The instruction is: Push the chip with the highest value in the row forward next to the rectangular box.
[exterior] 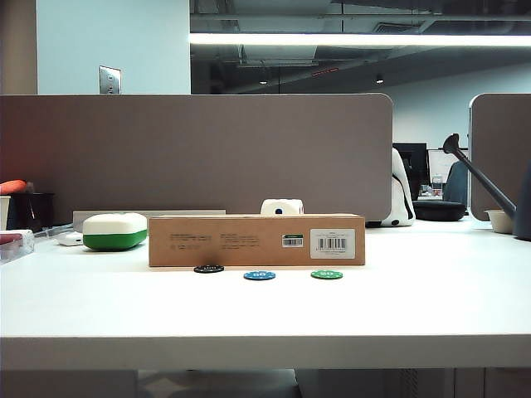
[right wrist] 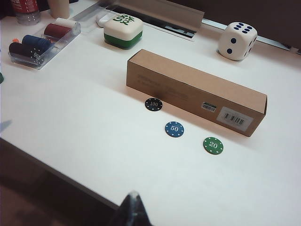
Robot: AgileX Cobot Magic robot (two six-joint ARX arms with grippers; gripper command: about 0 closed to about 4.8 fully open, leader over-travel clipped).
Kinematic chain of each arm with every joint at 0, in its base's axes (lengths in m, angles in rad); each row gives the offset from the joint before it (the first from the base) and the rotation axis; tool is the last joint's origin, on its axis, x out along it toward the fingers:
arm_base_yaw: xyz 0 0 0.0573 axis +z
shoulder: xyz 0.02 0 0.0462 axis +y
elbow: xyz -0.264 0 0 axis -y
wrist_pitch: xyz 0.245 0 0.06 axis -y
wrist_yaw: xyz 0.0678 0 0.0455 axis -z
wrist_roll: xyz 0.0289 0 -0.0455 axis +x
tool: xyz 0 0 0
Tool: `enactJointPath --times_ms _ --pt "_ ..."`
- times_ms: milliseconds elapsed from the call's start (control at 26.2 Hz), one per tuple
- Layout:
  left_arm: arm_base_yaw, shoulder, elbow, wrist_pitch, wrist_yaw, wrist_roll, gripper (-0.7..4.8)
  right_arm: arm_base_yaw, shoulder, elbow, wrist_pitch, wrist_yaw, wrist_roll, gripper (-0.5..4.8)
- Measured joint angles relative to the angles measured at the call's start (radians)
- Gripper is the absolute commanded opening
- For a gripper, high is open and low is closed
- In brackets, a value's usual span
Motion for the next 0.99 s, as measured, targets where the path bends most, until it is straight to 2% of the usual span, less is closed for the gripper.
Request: enactJointPath --times_ms 305,495,686,990 --pt "0.142 0.000 0.000 0.004 -0.001 0.018 -0.05 0.000 0.000 0.000 0.000 0.000 0.000 -0.09" --pt "0.146 0.000 -0.001 0.091 -0.001 0.001 -0.05 0.000 0.000 0.000 0.000 0.000 0.000 -0.09" --pt "0.146 0.000 -0.001 0.099 -0.001 -0.030 -0.05 0.000 0.000 0.000 0.000 0.000 0.000 -0.09" --pt "0.146 0.000 -0.001 0.099 -0.001 -0.023 -0.05 0.000 0.000 0.000 0.000 0.000 0.000 -0.09"
